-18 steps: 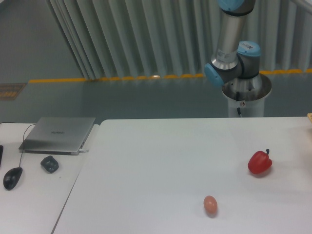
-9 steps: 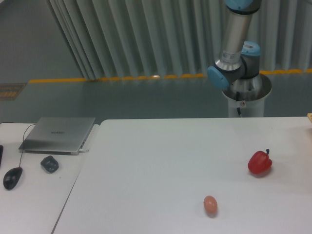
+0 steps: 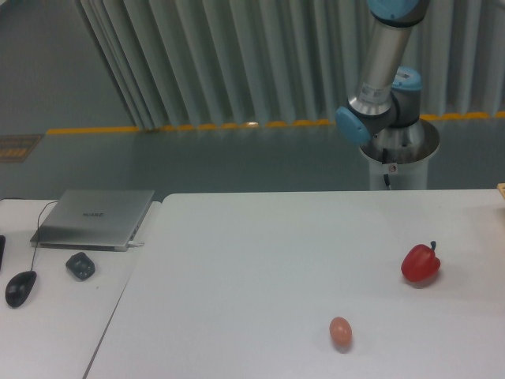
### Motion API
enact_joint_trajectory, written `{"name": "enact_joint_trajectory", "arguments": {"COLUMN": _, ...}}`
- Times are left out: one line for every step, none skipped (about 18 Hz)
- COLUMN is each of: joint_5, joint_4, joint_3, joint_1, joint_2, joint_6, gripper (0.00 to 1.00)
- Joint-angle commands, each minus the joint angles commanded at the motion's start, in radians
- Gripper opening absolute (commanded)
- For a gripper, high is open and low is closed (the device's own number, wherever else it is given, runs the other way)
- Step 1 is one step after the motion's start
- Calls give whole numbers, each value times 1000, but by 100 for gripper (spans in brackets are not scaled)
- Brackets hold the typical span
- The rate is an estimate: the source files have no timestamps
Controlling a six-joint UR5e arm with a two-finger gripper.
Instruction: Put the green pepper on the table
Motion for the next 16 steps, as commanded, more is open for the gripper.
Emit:
{"name": "enact_joint_trajectory", "arguments": {"joint_5": 6, "joint_4": 17, "joint_3": 0, "joint_1": -8, "joint_2": -14, "joint_6": 0, "gripper": 100}}
{"name": "enact_joint_trajectory", "arguments": {"joint_5": 8, "joint_4": 28, "joint_3": -2, "joint_1": -8, "joint_2": -26, "joint_6": 3, "gripper": 100}}
{"name": "enact_joint_trajectory", "arguments": {"joint_5": 11, "joint_4": 34, "joint_3": -3, "joint_1": -8, "joint_2": -32, "joint_6": 8, "gripper": 100}}
{"name": "enact_joint_trajectory", "arguments": {"joint_5": 17, "joint_4": 41, "joint_3": -3, "joint_1": -5, "joint_2": -40, "joint_6": 20, "gripper": 100}}
{"name": "enact_joint_trajectory", "arguments": {"joint_5": 23, "joint_4": 51, "joint_3": -2, "joint_1": -3, "joint_2": -45, "joint_6": 34, "gripper": 100}}
{"name": "enact_joint_trajectory", "arguments": {"joint_5": 28, "joint_4": 57, "joint_3": 0, "joint_1": -2, "joint_2": -52, "joint_6": 41, "gripper": 100}}
{"name": "enact_joint_trajectory", "arguments": {"joint_5": 29, "joint_4": 60, "joint_3": 0, "joint_1": 0, "joint_2": -55, "joint_6": 41, "gripper": 100}}
{"name": "enact_joint_trajectory", "arguments": {"joint_5": 29, "joint_4": 60, "joint_3": 0, "joint_1": 1, "joint_2": -57, "joint_6": 41, "gripper": 100}}
{"name": "enact_joint_trajectory", "arguments": {"joint_5": 31, "joint_4": 60, "joint_3": 0, "joint_1": 1, "joint_2": -57, "joint_6": 41, "gripper": 100}}
{"name": "enact_joint_trajectory", "arguments": {"joint_5": 38, "joint_4": 60, "joint_3": 0, "joint_1": 1, "joint_2": -57, "joint_6": 41, "gripper": 100}}
{"name": "enact_joint_trajectory", "arguments": {"joint_5": 55, "joint_4": 60, "joint_3": 0, "joint_1": 1, "joint_2": -58, "joint_6": 41, "gripper": 100}}
{"name": "enact_joint_trajectory", "arguments": {"joint_5": 69, "joint_4": 60, "joint_3": -2, "joint_1": 0, "joint_2": -58, "joint_6": 40, "gripper": 100}}
{"name": "enact_joint_trajectory", "arguments": {"joint_5": 78, "joint_4": 58, "joint_3": -2, "joint_1": 0, "joint_2": -60, "joint_6": 40, "gripper": 100}}
{"name": "enact_joint_trajectory", "arguments": {"joint_5": 84, "joint_4": 58, "joint_3": -2, "joint_1": 0, "joint_2": -60, "joint_6": 40, "gripper": 100}}
{"name": "enact_joint_trajectory", "arguments": {"joint_5": 87, "joint_4": 57, "joint_3": -2, "joint_1": -2, "joint_2": -60, "joint_6": 40, "gripper": 100}}
{"name": "enact_joint_trajectory", "arguments": {"joint_5": 88, "joint_4": 58, "joint_3": -2, "joint_1": -2, "joint_2": -61, "joint_6": 41, "gripper": 100}}
